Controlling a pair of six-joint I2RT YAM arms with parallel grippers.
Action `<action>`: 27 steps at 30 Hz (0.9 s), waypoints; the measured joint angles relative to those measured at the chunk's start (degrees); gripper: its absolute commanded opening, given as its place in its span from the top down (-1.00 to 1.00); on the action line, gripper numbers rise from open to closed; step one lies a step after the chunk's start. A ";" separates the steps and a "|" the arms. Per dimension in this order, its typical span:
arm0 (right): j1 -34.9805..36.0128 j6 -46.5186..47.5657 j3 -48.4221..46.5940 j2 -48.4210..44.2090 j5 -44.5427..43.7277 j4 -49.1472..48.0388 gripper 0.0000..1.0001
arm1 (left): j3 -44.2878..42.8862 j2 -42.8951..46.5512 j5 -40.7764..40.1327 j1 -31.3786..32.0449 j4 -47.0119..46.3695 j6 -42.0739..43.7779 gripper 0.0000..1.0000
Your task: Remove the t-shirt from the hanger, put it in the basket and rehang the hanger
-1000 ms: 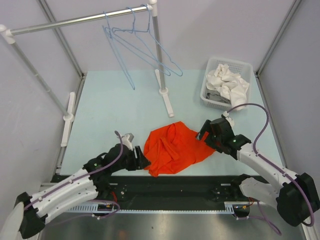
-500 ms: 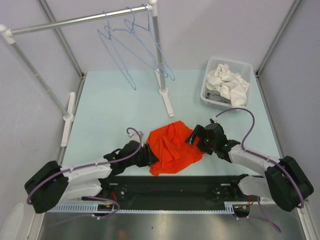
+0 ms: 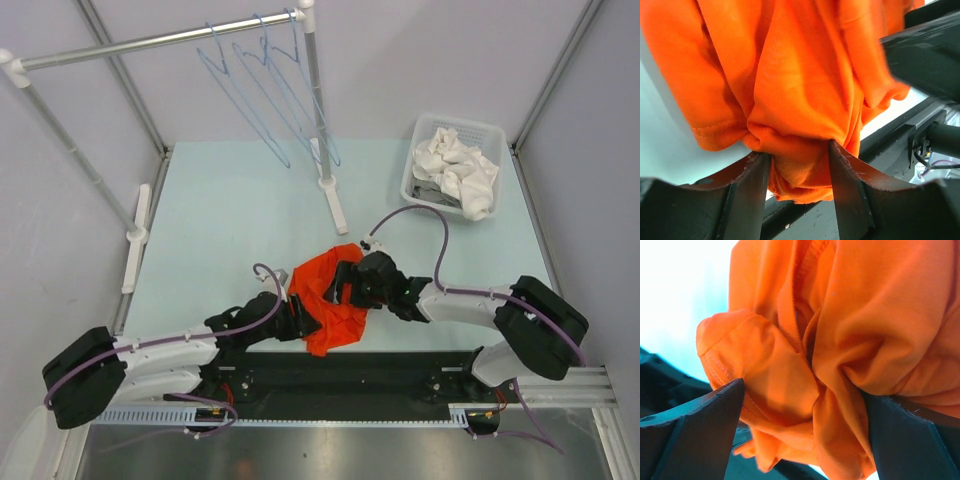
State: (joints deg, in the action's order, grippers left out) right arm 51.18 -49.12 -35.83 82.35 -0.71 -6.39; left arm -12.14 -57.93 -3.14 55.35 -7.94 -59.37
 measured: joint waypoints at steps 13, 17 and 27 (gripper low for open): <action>8.11 1.60 -8.41 9.79 -13.03 6.49 0.80 | 0.20 1.14 -0.70 0.02 1.16 -0.04 -0.33; 8.22 3.15 -11.30 8.68 -15.65 12.61 1.00 | 0.20 8.44 -0.70 0.02 5.81 0.96 -0.48; -2.95 11.80 -23.17 -7.50 -20.26 27.15 1.00 | 0.22 29.05 -1.42 0.02 12.83 2.49 -0.54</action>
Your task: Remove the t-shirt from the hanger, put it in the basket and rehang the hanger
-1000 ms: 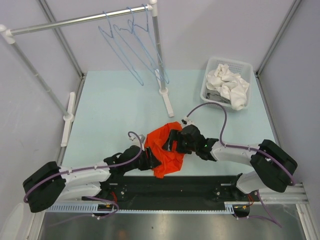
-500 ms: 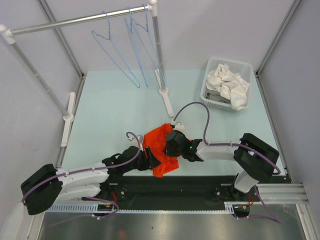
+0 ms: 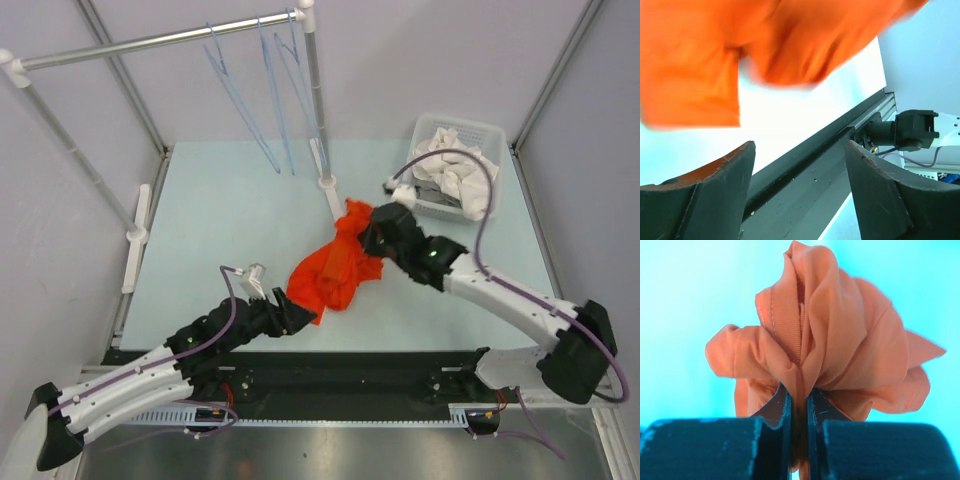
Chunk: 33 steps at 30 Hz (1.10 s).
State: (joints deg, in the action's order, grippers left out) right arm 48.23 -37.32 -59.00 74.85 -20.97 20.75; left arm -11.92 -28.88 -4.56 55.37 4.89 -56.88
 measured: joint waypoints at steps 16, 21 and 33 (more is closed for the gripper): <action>-43.08 12.83 -47.89 12.31 12.52 4.28 1.00 | -4.22 -1.22 0.76 0.00 5.14 4.68 -0.55; -47.01 14.36 -55.04 23.96 15.72 4.15 1.00 | -7.17 -1.09 0.81 0.00 6.51 6.99 -0.56; -48.70 18.99 -70.23 41.48 14.29 5.73 1.00 | -12.22 -5.25 0.79 0.00 7.69 11.98 -0.58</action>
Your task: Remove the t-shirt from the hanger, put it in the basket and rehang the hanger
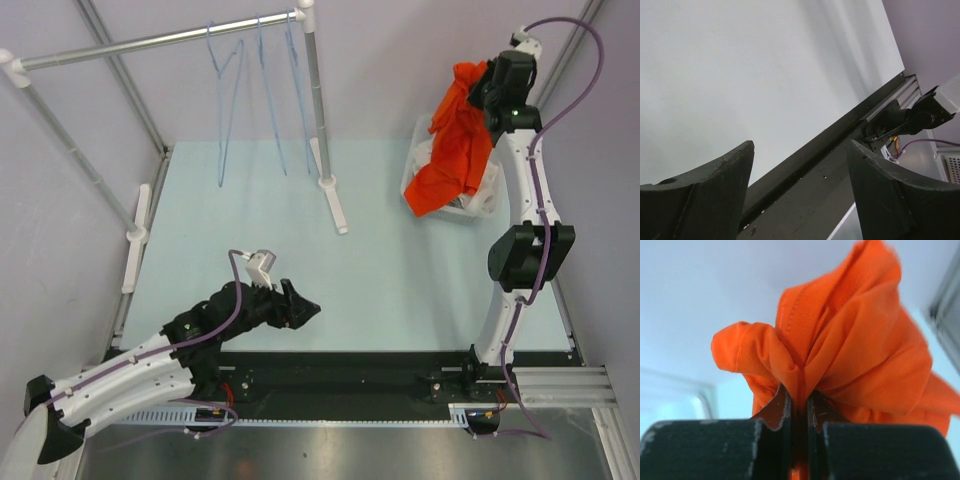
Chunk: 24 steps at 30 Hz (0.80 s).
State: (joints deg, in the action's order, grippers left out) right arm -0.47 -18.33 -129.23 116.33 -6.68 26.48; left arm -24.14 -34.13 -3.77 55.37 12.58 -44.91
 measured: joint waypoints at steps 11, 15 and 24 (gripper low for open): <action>7.54 -2.64 29.42 5.01 -4.72 -0.39 0.55 | 0.02 1.60 3.04 0.00 -0.39 -0.83 -0.60; 7.21 -2.51 20.04 5.79 -5.88 7.10 -0.17 | 0.02 3.41 4.44 0.00 -0.44 -2.03 -0.61; 5.66 -1.09 -9.49 9.64 -10.69 27.10 -0.99 | 0.02 4.31 6.01 0.00 0.11 -3.69 -0.64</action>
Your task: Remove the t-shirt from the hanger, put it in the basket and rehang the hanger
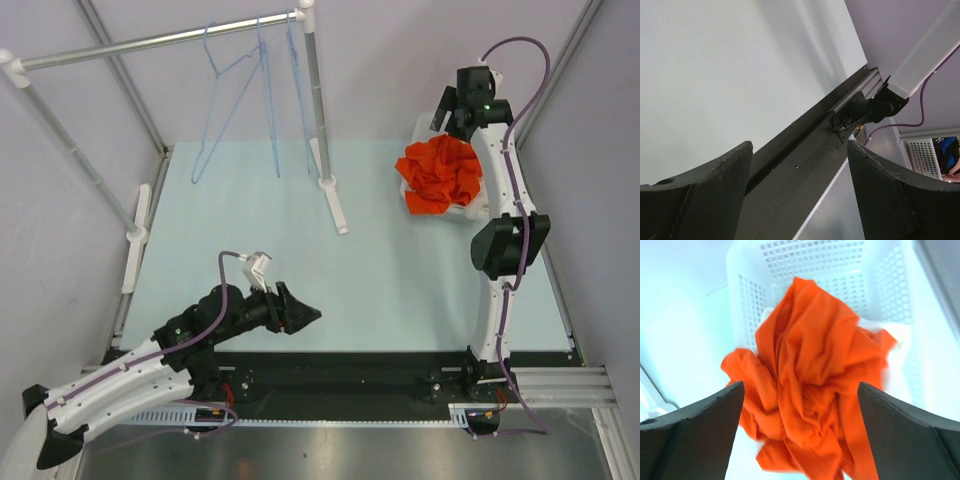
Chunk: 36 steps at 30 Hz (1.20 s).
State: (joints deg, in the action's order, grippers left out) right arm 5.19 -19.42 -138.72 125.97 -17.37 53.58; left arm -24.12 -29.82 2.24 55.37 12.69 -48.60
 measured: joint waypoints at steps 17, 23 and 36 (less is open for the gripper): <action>29.35 -7.43 49.35 -39.69 1.49 -7.80 -0.99 | -0.02 -9.99 10.54 0.00 -5.99 -3.80 -0.71; 38.27 -16.70 85.68 -63.06 10.95 -24.63 -0.99 | 3.96 -6.23 12.52 0.00 -12.61 -5.60 -0.72; 42.82 -34.53 125.42 -120.50 8.66 -34.62 -0.99 | 22.12 20.81 11.61 0.00 -20.76 -12.92 -0.73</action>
